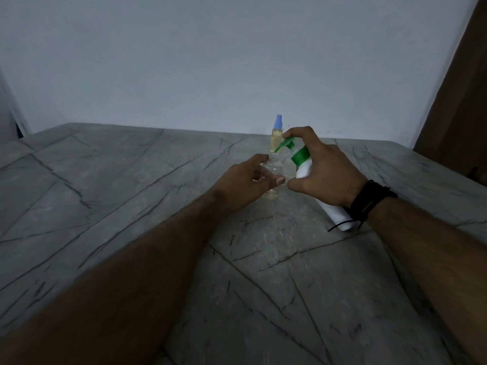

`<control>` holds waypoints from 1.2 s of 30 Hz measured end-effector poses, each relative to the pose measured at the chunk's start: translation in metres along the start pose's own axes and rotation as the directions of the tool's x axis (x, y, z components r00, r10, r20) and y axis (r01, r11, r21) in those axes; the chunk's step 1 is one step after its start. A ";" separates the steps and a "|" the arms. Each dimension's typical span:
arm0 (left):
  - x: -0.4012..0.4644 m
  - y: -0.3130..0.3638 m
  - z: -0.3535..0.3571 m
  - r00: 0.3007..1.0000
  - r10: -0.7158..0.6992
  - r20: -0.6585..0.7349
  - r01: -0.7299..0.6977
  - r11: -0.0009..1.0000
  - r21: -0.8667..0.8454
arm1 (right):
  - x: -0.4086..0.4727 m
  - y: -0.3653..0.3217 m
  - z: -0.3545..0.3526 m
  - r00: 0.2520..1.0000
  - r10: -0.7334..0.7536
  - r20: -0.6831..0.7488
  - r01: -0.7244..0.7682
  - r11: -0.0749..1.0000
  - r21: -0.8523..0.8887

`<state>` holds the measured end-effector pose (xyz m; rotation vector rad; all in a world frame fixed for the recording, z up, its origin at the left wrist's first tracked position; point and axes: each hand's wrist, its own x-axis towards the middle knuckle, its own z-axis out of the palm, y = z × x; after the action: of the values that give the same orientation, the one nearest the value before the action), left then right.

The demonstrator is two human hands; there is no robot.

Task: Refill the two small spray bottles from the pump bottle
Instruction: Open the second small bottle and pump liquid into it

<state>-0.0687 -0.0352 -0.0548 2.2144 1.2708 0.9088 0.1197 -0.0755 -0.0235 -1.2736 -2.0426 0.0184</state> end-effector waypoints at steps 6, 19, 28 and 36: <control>-0.001 0.000 0.000 1.000 0.004 0.000 -0.004 1.000 -0.019 | 0.000 -0.001 0.000 1.000 -0.008 0.004 0.008 1.000 -0.001; 0.001 -0.001 0.001 1.000 0.003 -0.007 -0.003 1.000 0.003 | 0.000 -0.001 0.000 1.000 -0.003 0.005 0.003 1.000 0.004; 0.004 -0.002 0.002 1.000 -0.019 0.009 0.019 1.000 0.001 | 0.000 0.000 0.000 1.000 -0.021 0.000 0.021 1.000 -0.011; 0.001 -0.004 0.001 1.000 0.009 -0.026 -0.009 1.000 -0.012 | -0.001 0.000 0.001 1.000 -0.011 0.007 0.011 1.000 0.011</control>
<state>-0.0698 -0.0322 -0.0580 2.2079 1.2641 0.9487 0.1199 -0.0755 -0.0244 -1.2576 -2.0525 0.0286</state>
